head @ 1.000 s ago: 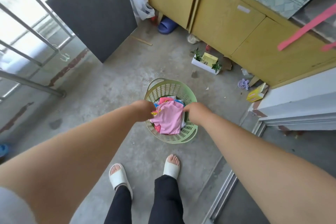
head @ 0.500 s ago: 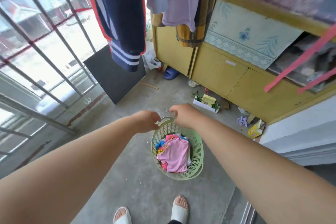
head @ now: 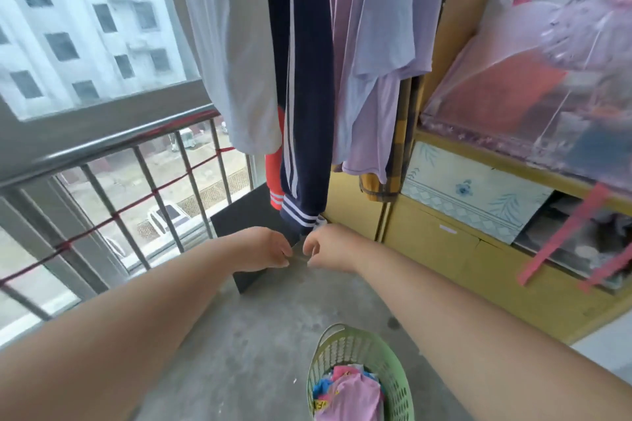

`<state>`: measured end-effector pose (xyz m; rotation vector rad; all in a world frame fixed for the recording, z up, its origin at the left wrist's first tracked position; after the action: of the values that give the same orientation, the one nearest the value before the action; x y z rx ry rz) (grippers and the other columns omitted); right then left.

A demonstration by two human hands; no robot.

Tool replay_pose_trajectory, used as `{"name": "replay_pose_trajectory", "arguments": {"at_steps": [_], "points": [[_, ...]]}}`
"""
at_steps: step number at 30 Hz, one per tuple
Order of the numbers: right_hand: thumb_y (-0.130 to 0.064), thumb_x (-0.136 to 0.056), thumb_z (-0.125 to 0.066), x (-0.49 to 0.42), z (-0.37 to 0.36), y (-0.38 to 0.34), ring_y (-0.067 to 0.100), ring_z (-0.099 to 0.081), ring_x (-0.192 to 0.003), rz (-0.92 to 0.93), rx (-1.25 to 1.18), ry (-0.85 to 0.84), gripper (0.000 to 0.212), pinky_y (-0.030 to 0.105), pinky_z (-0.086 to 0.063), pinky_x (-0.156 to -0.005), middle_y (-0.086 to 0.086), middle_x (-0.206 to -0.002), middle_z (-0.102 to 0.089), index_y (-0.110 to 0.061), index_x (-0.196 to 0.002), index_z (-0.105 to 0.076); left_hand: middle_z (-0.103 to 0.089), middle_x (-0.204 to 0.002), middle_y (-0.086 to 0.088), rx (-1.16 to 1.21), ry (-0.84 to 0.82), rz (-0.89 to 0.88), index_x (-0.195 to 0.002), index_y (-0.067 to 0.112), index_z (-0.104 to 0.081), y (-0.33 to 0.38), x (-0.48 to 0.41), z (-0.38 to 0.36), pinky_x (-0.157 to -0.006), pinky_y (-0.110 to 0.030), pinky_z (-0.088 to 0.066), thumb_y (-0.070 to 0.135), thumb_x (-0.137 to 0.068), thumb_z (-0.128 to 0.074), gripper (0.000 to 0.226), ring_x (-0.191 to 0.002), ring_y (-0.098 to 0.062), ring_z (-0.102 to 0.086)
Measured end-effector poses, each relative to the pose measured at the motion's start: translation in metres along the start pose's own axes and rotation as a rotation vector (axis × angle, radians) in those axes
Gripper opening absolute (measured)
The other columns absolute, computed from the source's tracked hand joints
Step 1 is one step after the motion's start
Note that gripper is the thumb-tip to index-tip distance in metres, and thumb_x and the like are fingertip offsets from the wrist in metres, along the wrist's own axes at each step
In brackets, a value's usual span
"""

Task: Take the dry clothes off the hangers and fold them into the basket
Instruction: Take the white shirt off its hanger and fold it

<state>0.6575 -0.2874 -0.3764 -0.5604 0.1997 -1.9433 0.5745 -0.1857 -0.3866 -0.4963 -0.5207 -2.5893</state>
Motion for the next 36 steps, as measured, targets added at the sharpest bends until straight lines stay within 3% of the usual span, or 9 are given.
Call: {"name": "replay_pose_trajectory", "arguments": {"at_steps": [4,8,10,13,20,23,26,31,36], "points": [[-0.017,-0.091,-0.058,0.009,0.038,-0.041,0.024,-0.062,-0.102,0.065,-0.025,0.036,0.028,0.034,-0.053,-0.090,0.009,-0.116,-0.066,-0.011,-0.116,-0.067,-0.059,-0.128,0.009,0.007,0.070,-0.006,-0.127,0.027,-0.059,-0.008,0.027,0.048,-0.104,-0.028,-0.041,0.030,-0.093,-0.056,0.034,-0.116,-0.013,-0.055],[-0.018,-0.089,-0.059,0.016,0.093,-0.081,0.015,-0.059,-0.094,0.127,0.020,0.149,0.030,0.022,-0.045,-0.073,0.000,-0.118,-0.063,-0.018,-0.119,-0.067,-0.064,-0.119,0.010,0.016,0.240,-0.036,-0.118,0.028,-0.064,-0.014,0.059,0.110,-0.098,-0.023,-0.044,0.027,-0.092,-0.060,0.027,-0.107,-0.009,-0.060],[-0.020,-0.089,-0.060,0.024,0.124,-0.099,0.016,-0.062,-0.098,0.161,0.012,0.227,0.027,0.024,-0.049,-0.080,0.000,-0.114,-0.066,-0.016,-0.115,-0.069,-0.067,-0.112,0.012,0.018,0.341,-0.058,-0.112,0.031,-0.066,-0.015,0.075,0.141,-0.095,-0.021,-0.045,0.026,-0.090,-0.062,0.023,-0.101,-0.006,-0.062],[-0.028,-0.089,-0.061,0.045,0.176,-0.127,0.017,-0.063,-0.096,0.237,-0.046,0.417,0.027,0.032,-0.053,-0.089,0.001,-0.107,-0.069,-0.013,-0.110,-0.070,-0.068,-0.105,0.013,0.096,0.534,-0.079,-0.107,0.031,-0.068,-0.017,0.101,0.192,-0.094,-0.021,-0.048,0.025,-0.087,-0.066,0.021,-0.095,-0.004,-0.064],[-0.015,-0.089,-0.054,0.089,0.275,-0.172,0.017,-0.066,-0.092,0.341,-0.059,0.953,0.023,0.033,-0.054,-0.085,-0.001,-0.096,-0.073,-0.020,-0.099,-0.073,-0.066,-0.090,0.014,0.232,0.992,-0.187,-0.102,0.026,-0.068,-0.001,0.161,0.285,-0.081,-0.023,-0.053,0.029,-0.084,-0.070,0.019,-0.084,-0.007,-0.066],[-0.024,-0.081,-0.053,0.110,0.302,-0.184,0.025,-0.062,-0.078,0.352,-0.121,1.102,0.017,0.037,-0.054,-0.072,0.003,-0.080,-0.067,-0.012,-0.082,-0.066,-0.064,-0.100,0.010,0.244,1.082,-0.232,-0.113,0.024,-0.062,0.008,0.179,0.311,-0.071,-0.019,-0.048,0.033,-0.086,-0.066,0.028,-0.087,-0.008,-0.064],[-0.016,-0.082,-0.056,0.126,0.330,-0.195,0.023,-0.051,-0.073,0.346,-0.104,1.260,0.011,0.032,-0.041,-0.065,0.003,-0.083,-0.053,-0.014,-0.074,-0.049,-0.060,-0.114,0.006,0.226,1.151,-0.273,-0.125,0.023,-0.053,0.018,0.189,0.334,-0.081,-0.027,-0.048,0.039,-0.090,-0.060,0.039,-0.093,-0.011,-0.062],[-0.028,-0.092,-0.055,0.127,0.377,-0.223,0.020,-0.053,-0.093,0.356,-0.023,1.415,0.025,0.036,-0.050,-0.083,0.005,-0.106,-0.051,-0.010,-0.110,-0.049,-0.049,-0.136,-0.001,0.224,1.218,-0.280,-0.137,0.023,-0.043,0.033,0.193,0.368,-0.083,-0.024,-0.038,0.037,-0.096,-0.048,0.044,-0.100,-0.011,-0.057],[-0.032,-0.094,-0.054,0.103,0.410,-0.248,0.031,-0.052,-0.116,0.234,0.021,1.267,0.045,0.043,-0.046,-0.095,0.013,-0.125,-0.051,-0.009,-0.130,-0.041,-0.035,-0.150,-0.007,0.256,1.281,-0.174,-0.147,0.018,-0.030,0.033,0.181,0.404,-0.110,-0.041,-0.032,0.041,-0.098,-0.040,0.055,-0.134,-0.025,-0.039]]}}
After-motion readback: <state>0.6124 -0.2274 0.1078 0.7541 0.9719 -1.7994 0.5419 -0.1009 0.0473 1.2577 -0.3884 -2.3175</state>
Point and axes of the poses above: each hand's wrist, its own x-axis away from the middle knuckle, its own z-axis out of the back of the hand, y = z × x, the point moved 5 cm from there along -x, towards the middle knuckle
